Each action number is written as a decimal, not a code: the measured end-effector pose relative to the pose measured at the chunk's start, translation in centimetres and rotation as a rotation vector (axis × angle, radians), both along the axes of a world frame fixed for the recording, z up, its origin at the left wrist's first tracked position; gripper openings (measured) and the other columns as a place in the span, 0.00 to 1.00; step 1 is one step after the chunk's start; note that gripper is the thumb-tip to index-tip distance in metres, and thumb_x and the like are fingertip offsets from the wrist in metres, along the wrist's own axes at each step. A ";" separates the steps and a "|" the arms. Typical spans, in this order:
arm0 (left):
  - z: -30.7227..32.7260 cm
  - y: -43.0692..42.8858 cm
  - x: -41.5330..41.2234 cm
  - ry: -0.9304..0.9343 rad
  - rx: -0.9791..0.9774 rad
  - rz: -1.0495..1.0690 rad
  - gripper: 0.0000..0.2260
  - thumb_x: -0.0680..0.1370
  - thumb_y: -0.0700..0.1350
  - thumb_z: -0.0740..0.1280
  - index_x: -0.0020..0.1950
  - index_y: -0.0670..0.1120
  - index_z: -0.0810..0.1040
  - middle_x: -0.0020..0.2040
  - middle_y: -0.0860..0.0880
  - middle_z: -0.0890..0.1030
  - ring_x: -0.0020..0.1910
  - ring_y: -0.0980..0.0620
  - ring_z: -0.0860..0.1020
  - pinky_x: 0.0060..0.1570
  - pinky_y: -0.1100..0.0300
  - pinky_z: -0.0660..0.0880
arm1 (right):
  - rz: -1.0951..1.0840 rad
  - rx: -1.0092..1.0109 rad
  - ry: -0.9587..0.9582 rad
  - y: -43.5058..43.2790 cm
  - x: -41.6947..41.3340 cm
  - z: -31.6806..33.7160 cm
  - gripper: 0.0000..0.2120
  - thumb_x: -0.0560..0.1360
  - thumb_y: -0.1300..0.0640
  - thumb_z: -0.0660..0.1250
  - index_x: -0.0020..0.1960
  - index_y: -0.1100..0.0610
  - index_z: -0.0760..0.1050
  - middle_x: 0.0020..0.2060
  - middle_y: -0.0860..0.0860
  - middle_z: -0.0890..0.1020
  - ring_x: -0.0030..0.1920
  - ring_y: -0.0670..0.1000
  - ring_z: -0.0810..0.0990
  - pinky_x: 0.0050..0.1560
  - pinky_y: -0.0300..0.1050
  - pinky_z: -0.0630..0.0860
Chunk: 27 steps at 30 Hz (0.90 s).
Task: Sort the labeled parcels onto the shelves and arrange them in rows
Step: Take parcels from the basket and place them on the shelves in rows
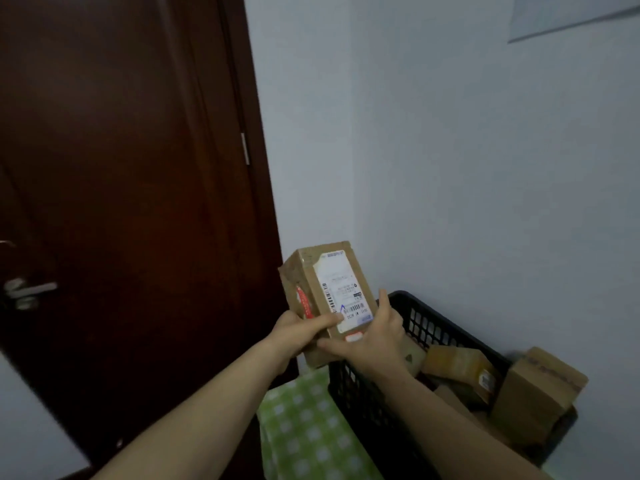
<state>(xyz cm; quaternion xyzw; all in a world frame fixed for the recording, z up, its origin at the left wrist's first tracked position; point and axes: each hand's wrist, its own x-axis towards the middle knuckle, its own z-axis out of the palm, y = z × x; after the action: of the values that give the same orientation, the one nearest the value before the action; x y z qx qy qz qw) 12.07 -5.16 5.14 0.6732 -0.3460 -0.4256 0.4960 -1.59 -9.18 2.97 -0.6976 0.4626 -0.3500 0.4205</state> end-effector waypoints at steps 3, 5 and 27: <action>1.0 2.7 2.5 0.050 -0.008 0.072 0.15 0.70 0.46 0.75 0.55 0.44 0.81 0.48 0.48 0.85 0.51 0.50 0.82 0.52 0.57 0.78 | 0.078 0.063 -0.115 0.8 0.8 1.0 0.57 0.61 0.45 0.80 0.77 0.50 0.46 0.71 0.52 0.56 0.71 0.54 0.58 0.68 0.53 0.64; 1.8 4.4 3.9 0.136 -0.042 0.087 0.14 0.71 0.45 0.73 0.56 0.43 0.80 0.49 0.47 0.85 0.52 0.50 0.81 0.51 0.57 0.76 | 0.120 0.184 -0.281 0.9 1.0 1.2 0.48 0.66 0.44 0.76 0.77 0.50 0.52 0.70 0.52 0.62 0.66 0.51 0.67 0.64 0.49 0.68; 8.8 11.6 9.9 -0.840 0.317 -0.421 0.55 0.68 0.44 0.77 0.78 0.50 0.36 0.78 0.49 0.47 0.77 0.47 0.47 0.75 0.50 0.50 | 0.751 -0.075 0.331 4.7 5.7 11.3 0.64 0.64 0.68 0.76 0.74 0.46 0.26 0.67 0.54 0.66 0.63 0.50 0.70 0.67 0.45 0.64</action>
<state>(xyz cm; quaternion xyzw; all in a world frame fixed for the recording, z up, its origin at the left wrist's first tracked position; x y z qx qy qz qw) 21.93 6.47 13.95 0.7691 -0.5756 -0.2557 0.1085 4.14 -4.47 14.29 -0.8797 0.2243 -0.0718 0.4130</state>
